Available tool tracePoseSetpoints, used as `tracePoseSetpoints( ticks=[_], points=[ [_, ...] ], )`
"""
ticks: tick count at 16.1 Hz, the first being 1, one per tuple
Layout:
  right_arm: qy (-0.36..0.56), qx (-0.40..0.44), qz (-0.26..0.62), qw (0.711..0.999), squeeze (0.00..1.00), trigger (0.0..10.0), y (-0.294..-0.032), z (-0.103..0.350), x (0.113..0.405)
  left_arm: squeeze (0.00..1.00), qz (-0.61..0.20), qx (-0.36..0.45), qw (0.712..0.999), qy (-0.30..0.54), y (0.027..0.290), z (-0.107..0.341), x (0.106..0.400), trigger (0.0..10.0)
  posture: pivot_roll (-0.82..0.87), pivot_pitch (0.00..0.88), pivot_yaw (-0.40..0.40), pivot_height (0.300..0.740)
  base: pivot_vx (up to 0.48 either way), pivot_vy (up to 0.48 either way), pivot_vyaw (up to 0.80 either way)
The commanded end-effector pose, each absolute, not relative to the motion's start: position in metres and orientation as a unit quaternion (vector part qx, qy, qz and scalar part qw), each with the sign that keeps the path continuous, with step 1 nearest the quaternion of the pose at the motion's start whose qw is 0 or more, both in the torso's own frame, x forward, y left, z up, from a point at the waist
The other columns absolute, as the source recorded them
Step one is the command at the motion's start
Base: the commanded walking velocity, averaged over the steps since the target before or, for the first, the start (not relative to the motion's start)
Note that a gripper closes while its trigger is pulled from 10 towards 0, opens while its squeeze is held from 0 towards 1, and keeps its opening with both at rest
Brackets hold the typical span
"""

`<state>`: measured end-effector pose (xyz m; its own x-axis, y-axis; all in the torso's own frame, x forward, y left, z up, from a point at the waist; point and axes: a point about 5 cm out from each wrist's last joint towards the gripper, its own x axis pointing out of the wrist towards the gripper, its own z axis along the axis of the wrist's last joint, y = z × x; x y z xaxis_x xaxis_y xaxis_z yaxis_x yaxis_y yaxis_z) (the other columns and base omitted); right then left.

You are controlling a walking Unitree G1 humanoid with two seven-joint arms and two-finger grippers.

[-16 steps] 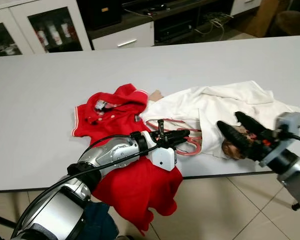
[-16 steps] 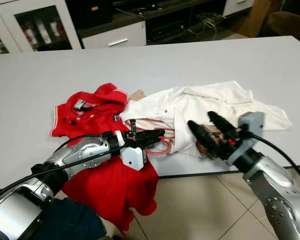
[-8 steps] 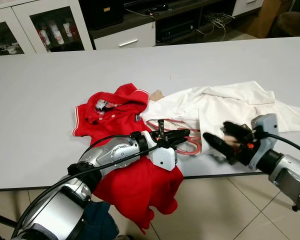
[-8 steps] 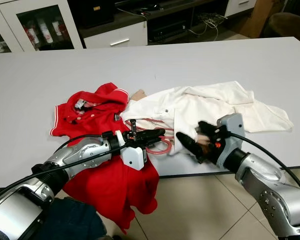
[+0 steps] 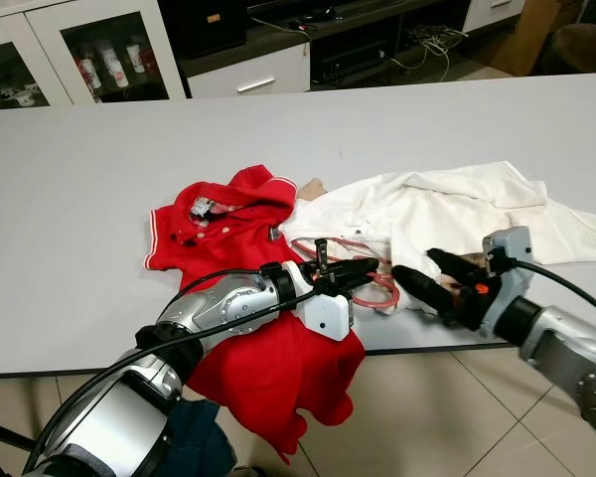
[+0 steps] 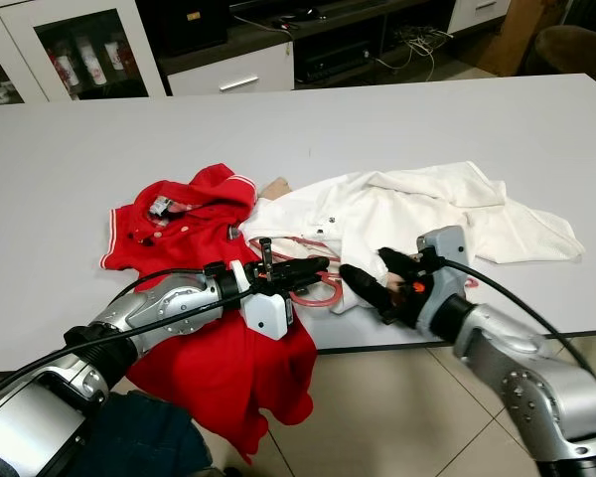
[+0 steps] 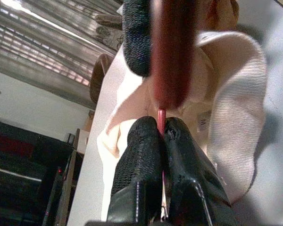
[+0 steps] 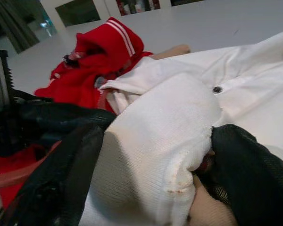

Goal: Hang hanger

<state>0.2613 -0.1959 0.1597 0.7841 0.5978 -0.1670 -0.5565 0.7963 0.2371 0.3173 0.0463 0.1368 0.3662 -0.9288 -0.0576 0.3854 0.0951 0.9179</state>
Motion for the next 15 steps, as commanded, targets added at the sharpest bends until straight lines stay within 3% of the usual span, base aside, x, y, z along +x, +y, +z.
tracePoseSetpoints(
  ticks=[1, 7, 15],
  points=[
    [0.117, 0.094, 0.313, 0.938, 0.00, 0.0, -0.195, 0.163, 0.262, 0.00, -0.475, 0.477, 0.680, -0.289, 0.048, 0.139, 0.321, 0.0, 0.00, 0.088, 0.065, 0.740, 0.000, 0.000, 0.00],
    [0.118, 0.138, 0.316, 0.931, 0.00, 0.0, -0.194, 0.161, 0.260, 0.00, -0.474, 0.477, 0.680, -0.291, 0.049, 0.139, 0.320, 0.0, 0.00, 0.092, 0.067, 0.740, 0.000, 0.000, 0.00],
    [0.111, 0.113, 0.324, 0.933, 0.00, 0.0, -0.211, 0.166, 0.254, 0.00, -0.471, 0.476, 0.682, -0.293, 0.049, 0.139, 0.320, 0.0, 0.00, 0.098, 0.065, 0.740, 0.000, 0.000, 0.00]
  ],
)
